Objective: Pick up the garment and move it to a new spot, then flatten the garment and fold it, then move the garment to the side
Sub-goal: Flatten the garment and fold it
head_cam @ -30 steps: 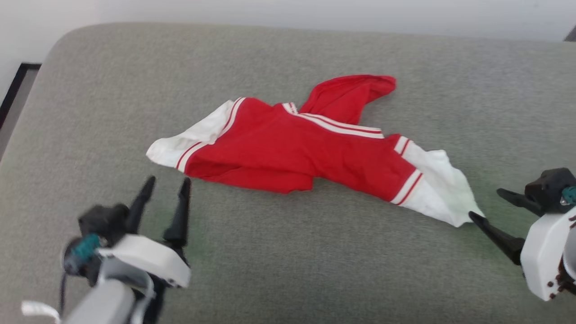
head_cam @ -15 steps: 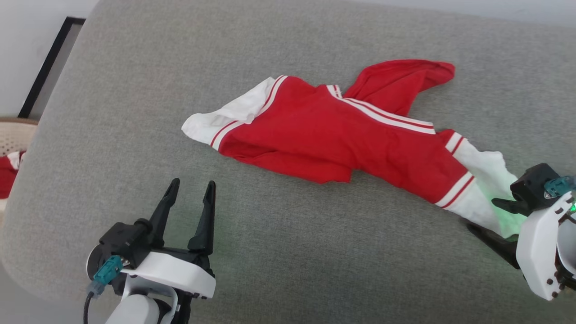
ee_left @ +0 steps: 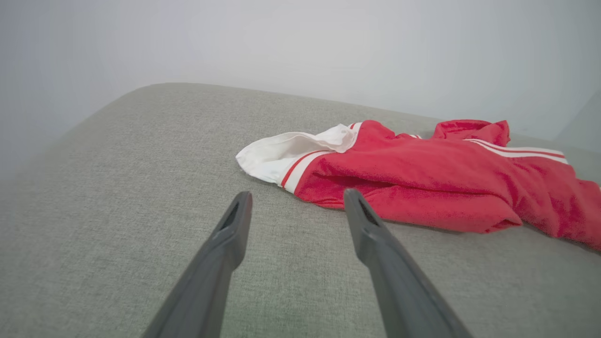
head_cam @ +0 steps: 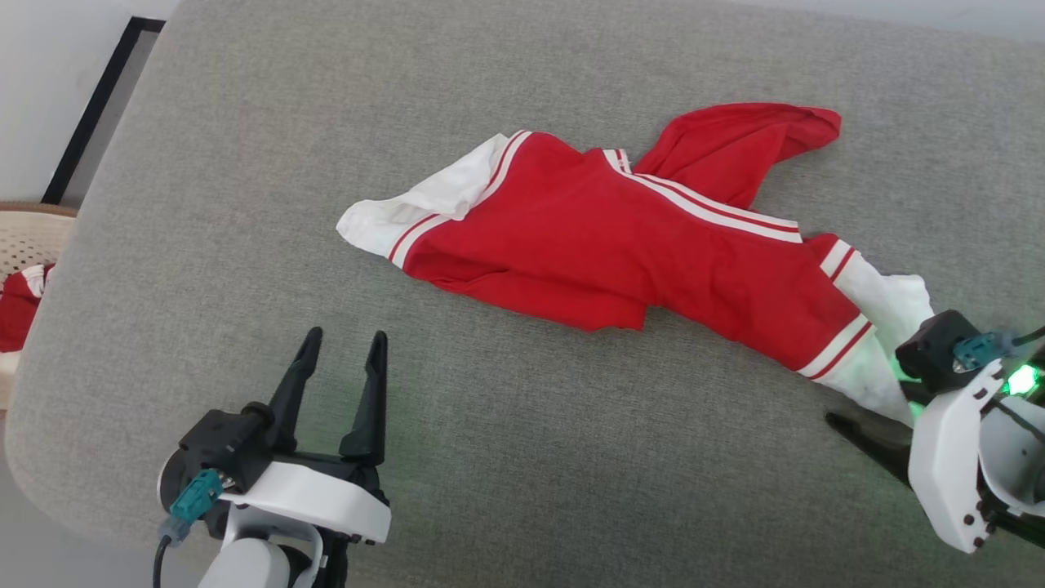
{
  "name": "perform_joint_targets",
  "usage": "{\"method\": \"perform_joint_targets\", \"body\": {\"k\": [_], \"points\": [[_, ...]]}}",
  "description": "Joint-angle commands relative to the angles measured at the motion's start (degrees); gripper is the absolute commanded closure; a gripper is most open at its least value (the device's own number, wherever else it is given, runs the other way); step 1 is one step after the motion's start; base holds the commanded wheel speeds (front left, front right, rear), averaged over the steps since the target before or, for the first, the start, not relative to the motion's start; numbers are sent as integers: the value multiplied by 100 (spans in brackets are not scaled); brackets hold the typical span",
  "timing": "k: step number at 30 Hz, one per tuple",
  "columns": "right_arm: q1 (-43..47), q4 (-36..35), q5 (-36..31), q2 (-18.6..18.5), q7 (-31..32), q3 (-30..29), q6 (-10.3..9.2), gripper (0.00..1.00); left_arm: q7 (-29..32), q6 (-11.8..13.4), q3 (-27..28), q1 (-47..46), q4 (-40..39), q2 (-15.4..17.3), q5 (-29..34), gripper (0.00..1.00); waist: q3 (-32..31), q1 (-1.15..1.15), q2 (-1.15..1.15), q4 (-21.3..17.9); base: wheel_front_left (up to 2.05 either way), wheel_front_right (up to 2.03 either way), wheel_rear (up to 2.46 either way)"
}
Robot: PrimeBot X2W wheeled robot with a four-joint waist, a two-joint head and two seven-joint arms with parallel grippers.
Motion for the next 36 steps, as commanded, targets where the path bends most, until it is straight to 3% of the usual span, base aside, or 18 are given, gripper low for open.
{"method": "perform_joint_targets", "body": {"k": [1, 3, 4, 10, 15, 18, 21, 28, 36], "points": [[-62, 12, 33, 50, -47, 74, 1, 66, -12, -57, 35, 22, 10, -44, 24, 0, -11, 0, 0, -23, 0, 0, 0], [-129, 49, 35, 64, -107, 144, 1, 97, -13, -141, 61, -33, 20, -59, 46, 0, -11, 0, 0, -53, 0, 0, 0], [-156, 83, 30, 75, -143, 188, 1, 100, -13, -194, 48, -78, 36, -56, 78, 0, -11, 0, 0, -65, 0, 0, 0], [-383, 196, 12, 143, -303, 351, 1, 100, 232, -595, -185, -928, 129, 313, 292, 0, 73, 0, 0, -181, 0, 0, 0], [-700, 179, -71, 155, -358, 456, 0, 100, 1375, -837, -831, -2522, 292, 786, 27, 0, 343, 0, 0, -328, 0, 0, 0], [-921, 153, -112, 153, -348, 553, -1, 100, 2279, -842, -1723, -3620, 563, 1106, -625, 0, 557, 0, 0, -461, 0, 0, 0], [-1132, 115, -138, 126, -324, 634, -8, 100, 3158, -829, -2394, -4631, 1102, 1228, -1376, 0, 767, 0, 0, -566, 0, 0, 0], [-1466, 126, -161, 143, -272, 876, -21, 100, 4455, -830, -3282, -5909, 2315, 1283, -2215, 0, 1006, 0, 0, -753, 0, 0, 0], [-1682, 322, -89, 99, -342, 1132, -43, 100, 4940, -831, -4034, -6518, 2747, 1531, -2725, 0, 1111, 0, 0, -792, 0, 0, 0]]}}
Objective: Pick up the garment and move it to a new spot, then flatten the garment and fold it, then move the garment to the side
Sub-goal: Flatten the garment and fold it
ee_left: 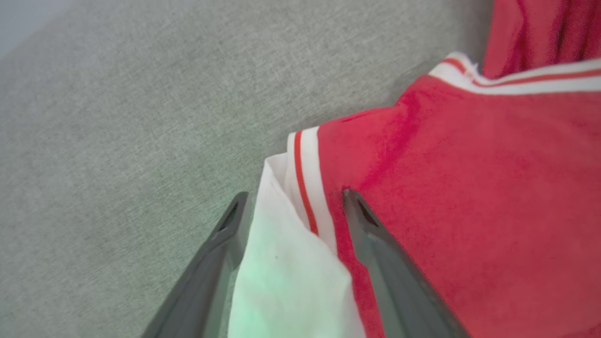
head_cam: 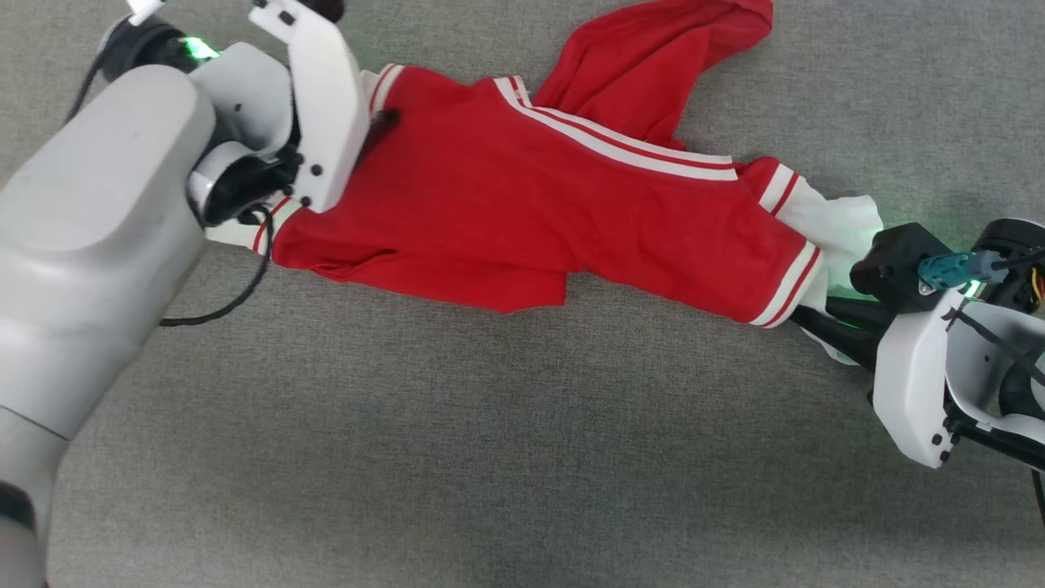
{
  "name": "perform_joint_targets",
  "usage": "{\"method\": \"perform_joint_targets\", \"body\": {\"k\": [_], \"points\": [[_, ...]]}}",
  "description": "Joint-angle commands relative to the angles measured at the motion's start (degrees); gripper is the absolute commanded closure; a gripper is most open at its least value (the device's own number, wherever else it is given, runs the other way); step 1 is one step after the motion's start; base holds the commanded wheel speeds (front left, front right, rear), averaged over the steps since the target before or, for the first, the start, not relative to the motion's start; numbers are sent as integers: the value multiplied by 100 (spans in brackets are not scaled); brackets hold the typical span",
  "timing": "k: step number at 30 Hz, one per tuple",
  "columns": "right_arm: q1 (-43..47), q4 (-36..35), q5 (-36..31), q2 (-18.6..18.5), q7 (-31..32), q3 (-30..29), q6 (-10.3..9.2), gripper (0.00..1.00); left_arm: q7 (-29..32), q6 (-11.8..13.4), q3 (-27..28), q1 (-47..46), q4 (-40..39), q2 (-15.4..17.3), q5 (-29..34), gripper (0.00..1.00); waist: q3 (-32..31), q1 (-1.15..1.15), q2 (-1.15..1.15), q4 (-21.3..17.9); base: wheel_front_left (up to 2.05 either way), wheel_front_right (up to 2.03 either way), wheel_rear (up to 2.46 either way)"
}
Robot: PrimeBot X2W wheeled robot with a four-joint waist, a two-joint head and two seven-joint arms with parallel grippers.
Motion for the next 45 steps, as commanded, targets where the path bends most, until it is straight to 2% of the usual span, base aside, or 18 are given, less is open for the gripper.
{"method": "perform_joint_targets", "body": {"k": [1, 9, 12, 16, 18, 22, 25, 26, 27, 28, 32, 34, 36, 38, 39, 45], "points": [[33, 333, -19, -45, 102, 141, -99, 100, 31, 15, -131, -128, 51, 77, -72, 0, 13, 0, 0, -7, 0, 0, 0], [-134, 339, 6, -1, 94, 275, -102, 100, -111, 15, -556, -378, 366, 318, -144, 0, 82, 0, 0, -54, 0, 0, 0], [-189, 362, 35, 5, 62, 350, -103, 100, -118, 15, -473, -401, 381, 264, -722, 0, 105, 0, 0, -96, 0, 0, 0], [-194, 429, 48, -26, 30, 381, -104, 100, 169, 14, -673, -501, 225, 488, -1002, 0, 107, 0, 0, -117, 0, 0, 0], [-197, 436, 55, -30, 10, 393, -104, 100, 236, 14, -681, -562, 161, 549, -1141, 5, 108, 0, 0, -127, 0, 0, 0], [-224, 430, 57, -15, 14, 418, -104, 100, 325, 15, -936, -659, 192, 762, -1030, 9, 114, 0, 0, -155, 0, 0, 0], [-237, 438, 46, 19, 1, 439, -104, 100, 401, 14, -898, -583, 177, 749, -1361, 11, 122, 0, 0, -175, 0, 0, 0], [-232, 439, 40, 15, 4, 452, -104, 100, 374, 14, -949, -618, 162, 793, -1298, 7, 124, 0, 0, -180, 0, 0, 0], [-235, 433, 37, 10, 9, 460, -103, 100, 321, 15, -988, -661, 191, 838, -1242, 7, 133, 0, 0, -188, 0, 0, 0], [-242, 426, 36, 15, 11, 465, -103, 100, 283, 15, -1018, -663, 227, 845, -1245, 15, 142, 0, 0, -199, 0, 0, 0], [-278, 426, 27, 52, -9, 453, -104, 100, 172, 14, -967, -529, 283, 671, -1520, 17, 168, 0, 0, -228, 0, 0, 0], [-284, 429, 21, 54, -10, 449, -104, 100, 193, 14, -1046, -518, 324, 640, -1544, 24, 183, 0, 0, -251, 0, 0, 0], [-296, 432, 14, 47, -26, 441, -104, 100, 239, 15, -1178, -566, 337, 652, -1481, 56, 194, 0, 0, -274, 0, 0, 0], [-289, 447, 11, 59, -53, 422, -105, 100, 281, 15, -1206, -544, 309, 612, -1633, 70, 195, 0, 0, -296, 0, 0, 0], [-286, 457, 8, 59, -64, 422, -108, 100, 305, 14, -1204, -534, 276, 590, -1738, 100, 192, 0, 0, -305, 0, 0, 0], [-257, 522, -19, 87, -242, 285, -111, 100, 50, 15, -1265, -683, 327, 701, -1701, 100, 74, 0, 0, -327, 0, 0, 0]]}}
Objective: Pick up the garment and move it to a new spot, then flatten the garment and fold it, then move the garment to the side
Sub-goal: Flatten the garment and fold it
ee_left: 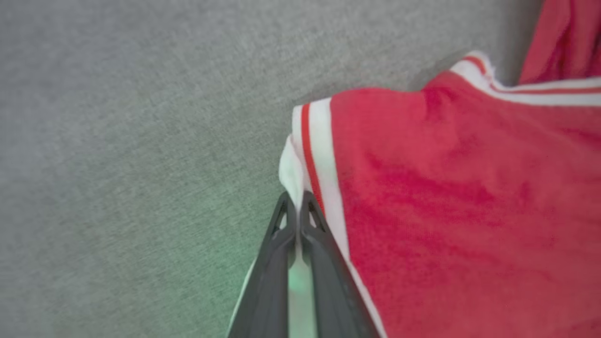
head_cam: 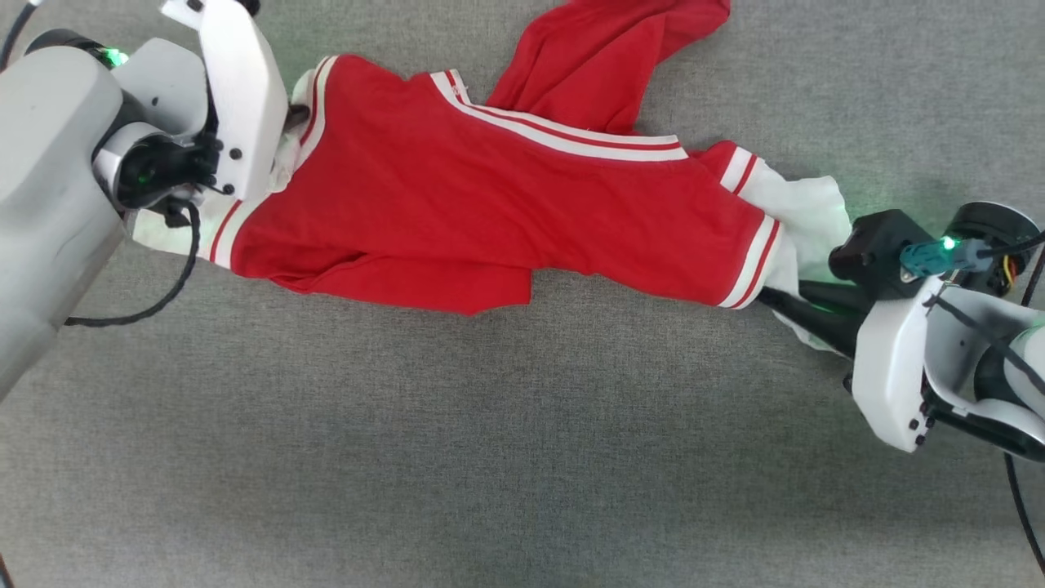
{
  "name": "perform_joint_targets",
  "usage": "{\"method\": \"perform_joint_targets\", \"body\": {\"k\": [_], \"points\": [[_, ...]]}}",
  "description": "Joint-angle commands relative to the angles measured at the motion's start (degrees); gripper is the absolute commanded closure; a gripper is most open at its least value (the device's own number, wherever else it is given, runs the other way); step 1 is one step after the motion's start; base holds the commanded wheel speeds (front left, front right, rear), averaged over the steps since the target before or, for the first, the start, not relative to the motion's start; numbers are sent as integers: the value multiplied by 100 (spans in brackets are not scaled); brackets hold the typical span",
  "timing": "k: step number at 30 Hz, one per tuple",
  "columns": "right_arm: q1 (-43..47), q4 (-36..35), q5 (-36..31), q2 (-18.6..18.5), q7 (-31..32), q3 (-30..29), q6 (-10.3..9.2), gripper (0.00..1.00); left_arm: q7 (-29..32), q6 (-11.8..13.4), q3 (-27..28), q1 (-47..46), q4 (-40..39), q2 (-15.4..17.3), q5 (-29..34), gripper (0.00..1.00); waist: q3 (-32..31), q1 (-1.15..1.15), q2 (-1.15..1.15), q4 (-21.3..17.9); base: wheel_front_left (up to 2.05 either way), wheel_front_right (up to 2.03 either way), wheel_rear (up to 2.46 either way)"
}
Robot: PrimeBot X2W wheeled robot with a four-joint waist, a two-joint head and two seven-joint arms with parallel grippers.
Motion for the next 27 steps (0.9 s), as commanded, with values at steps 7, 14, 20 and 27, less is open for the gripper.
{"method": "perform_joint_targets", "body": {"k": [7, 14, 20, 27], "points": [[162, 398, -118, -28, -359, -598, -84, 100, -921, 15, 108, -54, 50, 103, -68, 100, -569, 0, 0, -15, 0, 0, 0], [385, 584, -107, -78, -669, -1759, -84, 100, -1814, 15, 434, 332, -873, 273, -831, 100, -1011, 0, 0, 17, 0, 0, 0], [412, 735, -92, 157, -622, -2931, -73, 100, -2289, 15, 625, 602, -1592, 337, -1323, 100, -887, 0, 0, 49, 0, 0, 0], [-1193, 1602, -149, 1364, -527, -3661, -73, 100, -2979, 14, 1097, -246, -531, -231, -1308, 100, -378, 0, 0, -259, 0, 0, 0]]}}
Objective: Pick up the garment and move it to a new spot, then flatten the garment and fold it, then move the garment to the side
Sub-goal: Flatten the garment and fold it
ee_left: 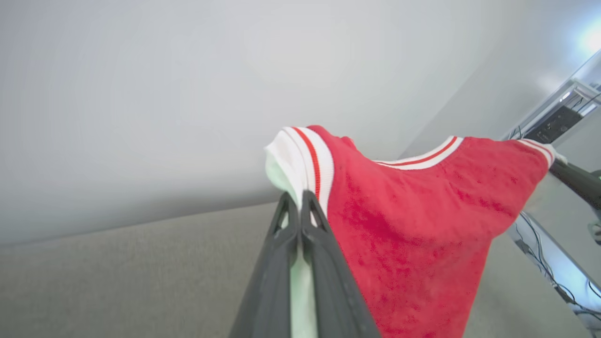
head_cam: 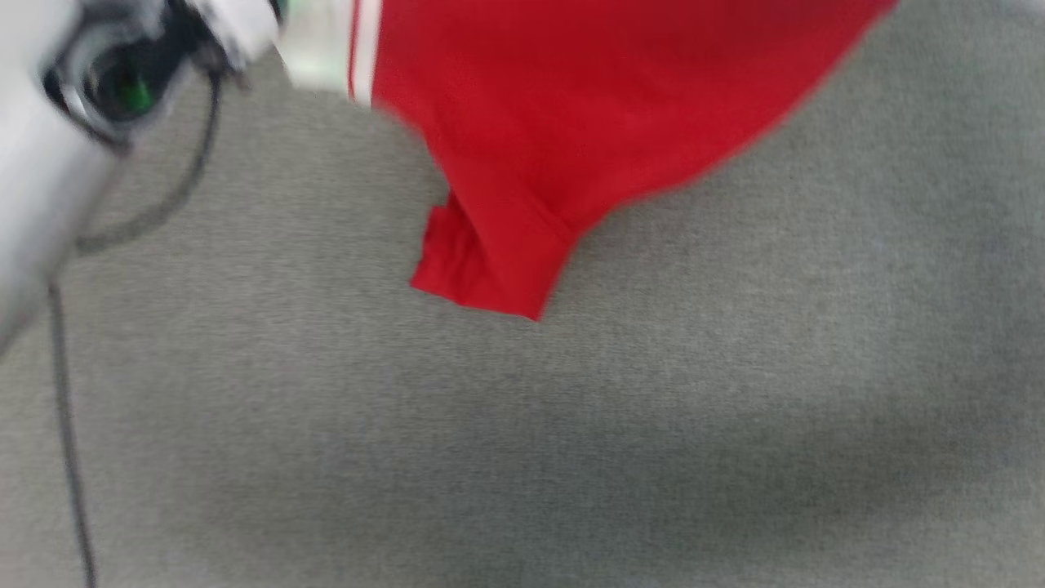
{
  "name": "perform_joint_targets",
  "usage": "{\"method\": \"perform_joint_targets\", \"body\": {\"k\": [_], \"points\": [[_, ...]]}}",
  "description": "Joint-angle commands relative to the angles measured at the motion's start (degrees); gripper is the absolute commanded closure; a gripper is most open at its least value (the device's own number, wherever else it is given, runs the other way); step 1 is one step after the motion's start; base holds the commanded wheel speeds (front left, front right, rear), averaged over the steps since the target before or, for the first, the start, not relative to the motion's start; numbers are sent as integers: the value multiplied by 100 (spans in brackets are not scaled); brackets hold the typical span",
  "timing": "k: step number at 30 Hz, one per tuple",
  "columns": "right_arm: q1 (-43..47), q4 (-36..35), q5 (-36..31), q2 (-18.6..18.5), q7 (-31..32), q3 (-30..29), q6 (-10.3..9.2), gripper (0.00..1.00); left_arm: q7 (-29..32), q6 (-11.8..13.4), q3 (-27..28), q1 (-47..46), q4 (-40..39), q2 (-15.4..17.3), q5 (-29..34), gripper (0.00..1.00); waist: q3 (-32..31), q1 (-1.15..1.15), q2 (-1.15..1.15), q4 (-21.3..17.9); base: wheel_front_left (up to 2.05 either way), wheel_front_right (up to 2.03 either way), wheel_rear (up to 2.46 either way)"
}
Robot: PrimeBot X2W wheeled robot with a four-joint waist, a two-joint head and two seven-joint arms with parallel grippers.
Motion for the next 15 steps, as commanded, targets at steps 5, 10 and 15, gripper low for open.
{"method": "perform_joint_targets", "body": {"k": [5, 10, 15], "points": [[-1658, 1040, -139, 706, -275, -382, -2, 100, -970, 117, 429, -1237, 1242, -546, 460, 100, 409, 0, 0, -325, 0, 0, 0], [-3381, 2191, -798, 1091, -1091, -686, -3, 100, -1869, 143, 912, -2553, 2241, -1058, 561, 100, 485, 0, 0, -426, 0, 0, 0], [-4163, 3055, -1278, 1179, -1587, -479, -3, 100, -2059, 24, 1076, -2892, 2571, -1330, 548, 100, 384, 0, 0, -368, 0, 0, 0]]}}
